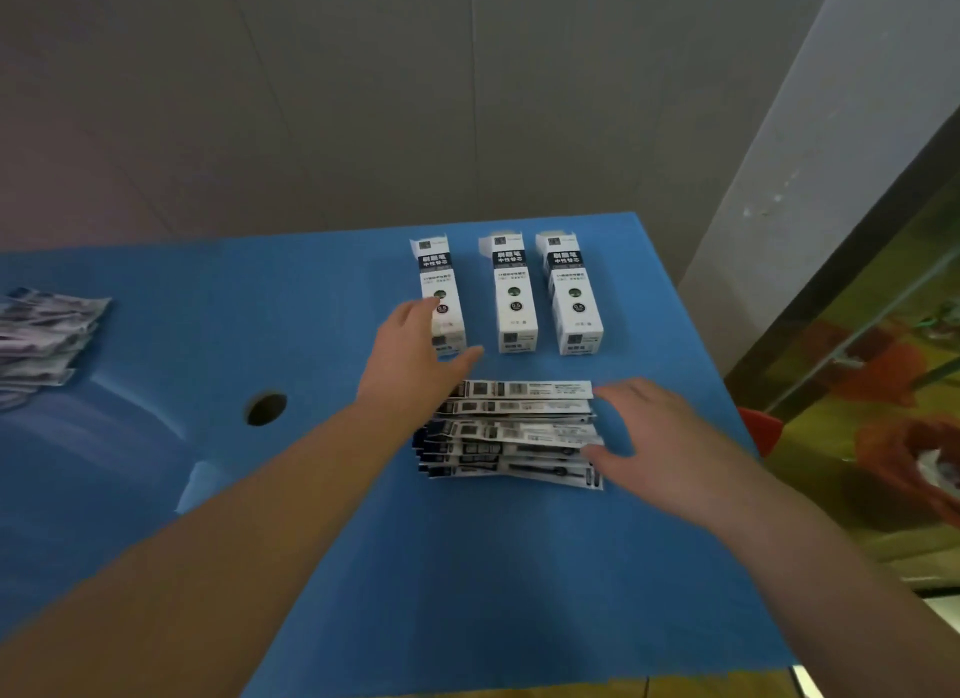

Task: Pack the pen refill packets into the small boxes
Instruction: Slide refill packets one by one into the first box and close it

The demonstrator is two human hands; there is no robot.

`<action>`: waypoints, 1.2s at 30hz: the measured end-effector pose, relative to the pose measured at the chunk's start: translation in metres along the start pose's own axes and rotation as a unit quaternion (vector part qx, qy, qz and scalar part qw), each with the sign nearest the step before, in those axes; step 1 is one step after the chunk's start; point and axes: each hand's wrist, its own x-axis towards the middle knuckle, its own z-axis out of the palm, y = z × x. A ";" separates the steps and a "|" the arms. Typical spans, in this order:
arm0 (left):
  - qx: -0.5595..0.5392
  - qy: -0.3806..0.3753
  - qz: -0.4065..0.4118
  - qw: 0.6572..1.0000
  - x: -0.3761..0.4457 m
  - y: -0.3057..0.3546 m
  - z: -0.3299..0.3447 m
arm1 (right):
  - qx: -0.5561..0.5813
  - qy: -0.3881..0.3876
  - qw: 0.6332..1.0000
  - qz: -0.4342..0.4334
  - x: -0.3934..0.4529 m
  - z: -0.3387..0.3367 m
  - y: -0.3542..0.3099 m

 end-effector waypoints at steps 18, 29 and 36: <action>-0.040 -0.075 -0.246 0.965 0.112 -0.006 0.022 | -0.031 -0.009 0.999 -0.029 0.027 0.009 -0.043; -0.230 -0.008 -0.121 0.966 0.033 -0.021 -0.023 | -0.090 -0.033 0.991 -0.091 0.041 0.026 -0.065; -0.218 -0.026 -0.077 0.973 -0.034 -0.028 -0.038 | -0.141 -0.033 0.983 -0.114 0.046 0.039 -0.072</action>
